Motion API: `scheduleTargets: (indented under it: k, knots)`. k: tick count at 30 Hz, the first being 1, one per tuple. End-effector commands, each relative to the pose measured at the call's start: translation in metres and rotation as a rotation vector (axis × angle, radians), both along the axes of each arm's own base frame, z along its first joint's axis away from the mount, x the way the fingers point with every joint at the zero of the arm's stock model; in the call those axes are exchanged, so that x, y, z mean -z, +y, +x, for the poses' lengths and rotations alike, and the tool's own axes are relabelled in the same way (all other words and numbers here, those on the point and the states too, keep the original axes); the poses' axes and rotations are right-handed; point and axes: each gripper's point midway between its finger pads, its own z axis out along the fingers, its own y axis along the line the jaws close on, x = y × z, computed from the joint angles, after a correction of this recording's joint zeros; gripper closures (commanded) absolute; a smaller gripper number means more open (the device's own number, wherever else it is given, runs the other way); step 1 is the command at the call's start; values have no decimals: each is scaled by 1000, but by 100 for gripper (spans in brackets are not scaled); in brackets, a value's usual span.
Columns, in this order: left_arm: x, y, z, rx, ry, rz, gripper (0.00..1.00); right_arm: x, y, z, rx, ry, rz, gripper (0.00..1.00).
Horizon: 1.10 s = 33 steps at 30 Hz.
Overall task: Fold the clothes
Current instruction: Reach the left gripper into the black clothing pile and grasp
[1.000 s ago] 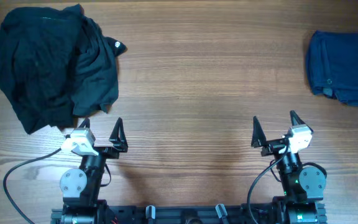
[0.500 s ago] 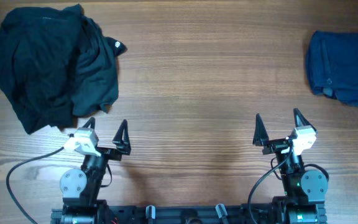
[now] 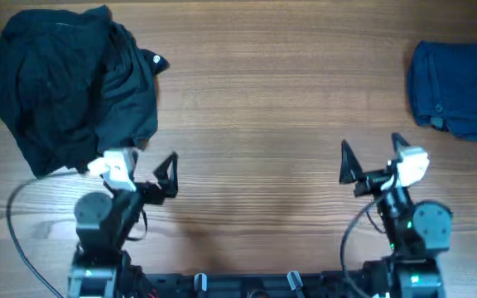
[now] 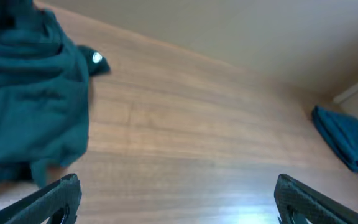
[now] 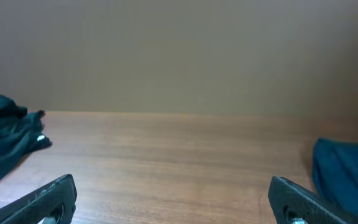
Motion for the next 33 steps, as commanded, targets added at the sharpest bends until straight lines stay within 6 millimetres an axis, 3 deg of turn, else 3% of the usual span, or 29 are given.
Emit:
scheduleTargets:
  k: [1, 7, 11, 14, 18, 22, 25, 26, 29, 33]
  knots:
    - [-46, 3, 18, 5, 58, 42, 0, -30, 12, 21, -67, 73, 23, 0]
    - [-106, 27, 52, -76, 299, 194, 0, -63, 44, 77, -249, 356, 67, 0]
    - [-126, 34, 66, -74, 453, 210, 0, -81, 62, 99, -386, 543, 36, 0]
    - [-122, 34, 72, -69, 503, 209, 0, -81, 62, 115, -385, 598, 35, 0]
    - [-100, 35, 74, -64, 588, 219, 0, -52, 62, 118, -379, 708, 66, 0]
    - [-92, 76, 97, -211, 585, 266, 0, -47, 62, 120, -391, 714, 44, 0]
    - [-76, 133, 108, -351, 623, 221, 0, -44, 62, 119, -390, 727, 45, 0]
    - [-65, 168, 112, -432, 642, 191, 0, -42, 61, 118, -389, 733, 40, 0]
    - [-46, 224, 119, -545, 648, 142, 0, -41, 62, 116, -396, 739, 31, 0]
    - [-22, 270, 143, -599, 601, 98, 0, -41, 62, 116, -398, 737, 25, 1]
